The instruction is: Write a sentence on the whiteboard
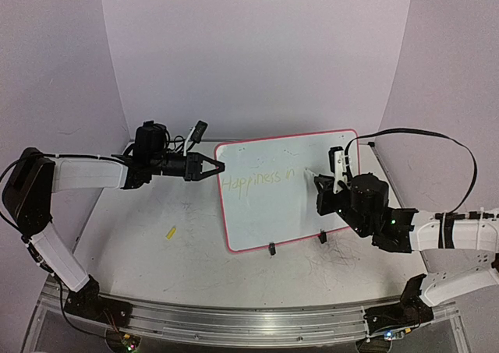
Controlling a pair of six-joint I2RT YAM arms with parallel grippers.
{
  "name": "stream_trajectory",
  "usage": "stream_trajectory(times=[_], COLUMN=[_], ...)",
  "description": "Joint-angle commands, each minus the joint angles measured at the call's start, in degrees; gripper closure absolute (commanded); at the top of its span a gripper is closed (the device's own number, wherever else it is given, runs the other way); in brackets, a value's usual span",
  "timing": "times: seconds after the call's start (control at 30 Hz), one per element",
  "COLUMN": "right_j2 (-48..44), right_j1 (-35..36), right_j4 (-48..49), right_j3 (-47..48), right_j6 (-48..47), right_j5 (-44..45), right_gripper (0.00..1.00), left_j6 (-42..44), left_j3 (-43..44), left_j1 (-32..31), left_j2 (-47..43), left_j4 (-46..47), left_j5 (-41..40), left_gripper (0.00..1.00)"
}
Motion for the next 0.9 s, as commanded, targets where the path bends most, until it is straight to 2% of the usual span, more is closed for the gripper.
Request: stream_trajectory(times=[0.0, 0.23, 0.43, 0.87], right_j2=[0.2, 0.4, 0.3, 2.8], right_j1=[-0.1, -0.1, -0.1, -0.5], right_j4=[2.4, 3.2, 3.2, 4.2], right_j3=[0.7, 0.6, 0.6, 3.1], right_j6=[-0.5, -1.2, 0.1, -1.2], right_j5=[-1.4, -2.3, 2.4, 0.8], right_gripper=[1.0, 1.0, 1.0, 1.0], left_j6=[2.2, 2.2, 2.2, 2.2], left_j3=[1.8, 1.8, 1.8, 1.9], left_j1=[-0.1, -0.1, -0.2, -0.2], left_j2=[-1.2, -1.3, -1.2, -1.1], left_j4=[-3.6, -3.6, -3.7, -3.8], left_j5=[-2.2, -2.2, -2.2, -2.1], left_gripper=[1.0, 1.0, 1.0, 1.0])
